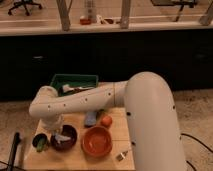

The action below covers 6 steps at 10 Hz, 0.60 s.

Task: Wipe purple bowl with towel

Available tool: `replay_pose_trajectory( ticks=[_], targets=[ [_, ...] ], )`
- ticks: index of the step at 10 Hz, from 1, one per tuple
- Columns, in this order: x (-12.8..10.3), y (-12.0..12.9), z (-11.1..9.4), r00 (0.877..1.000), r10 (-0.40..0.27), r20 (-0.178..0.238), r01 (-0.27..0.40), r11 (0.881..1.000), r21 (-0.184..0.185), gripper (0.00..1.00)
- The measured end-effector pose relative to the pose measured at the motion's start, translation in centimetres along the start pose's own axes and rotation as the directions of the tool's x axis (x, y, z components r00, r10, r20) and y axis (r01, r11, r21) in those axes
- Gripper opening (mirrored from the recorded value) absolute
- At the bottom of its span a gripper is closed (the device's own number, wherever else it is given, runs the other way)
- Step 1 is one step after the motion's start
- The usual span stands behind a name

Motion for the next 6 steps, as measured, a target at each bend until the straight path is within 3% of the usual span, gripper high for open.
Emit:
replay_pose_trajectory(
  ticks=[3, 6],
  targets=[
    [-2.5, -0.2, 0.8, 0.998, -0.036, 0.046, 0.036, 0.999, 0.008, 0.00],
    [-3.8, 1.7, 0.4, 0.998, -0.017, 0.056, 0.017, 1.000, -0.001, 0.00]
  ],
)
